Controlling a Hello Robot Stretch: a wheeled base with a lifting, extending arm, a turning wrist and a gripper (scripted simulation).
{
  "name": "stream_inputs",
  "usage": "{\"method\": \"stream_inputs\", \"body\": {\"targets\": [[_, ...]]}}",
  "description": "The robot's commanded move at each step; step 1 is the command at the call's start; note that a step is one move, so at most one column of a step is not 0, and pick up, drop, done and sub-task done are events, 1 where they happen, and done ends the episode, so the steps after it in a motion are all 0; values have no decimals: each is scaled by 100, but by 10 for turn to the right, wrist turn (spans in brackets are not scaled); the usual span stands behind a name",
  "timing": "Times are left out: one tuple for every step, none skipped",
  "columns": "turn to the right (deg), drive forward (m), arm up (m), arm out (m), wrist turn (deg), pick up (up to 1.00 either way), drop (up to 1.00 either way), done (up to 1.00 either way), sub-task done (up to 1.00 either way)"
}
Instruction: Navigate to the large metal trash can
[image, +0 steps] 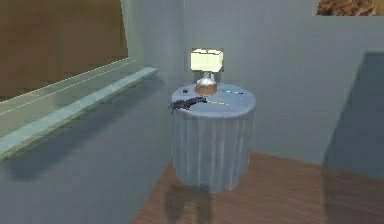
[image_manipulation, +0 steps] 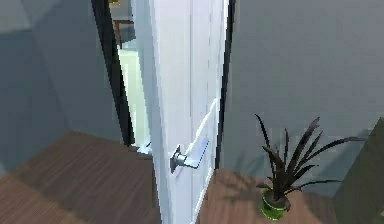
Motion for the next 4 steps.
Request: {"method": "stream_inputs", "body": {"targets": [[150, 0, 0, 0, 0, 0, 0, 0, 0], [0, 45, 0, 0, 0, 0, 0, 0, 0], [450, 0, 0, 0, 0, 0, 0, 0, 0], [120, 0, 0, 0, 0, 0, 0, 0, 0]]}}
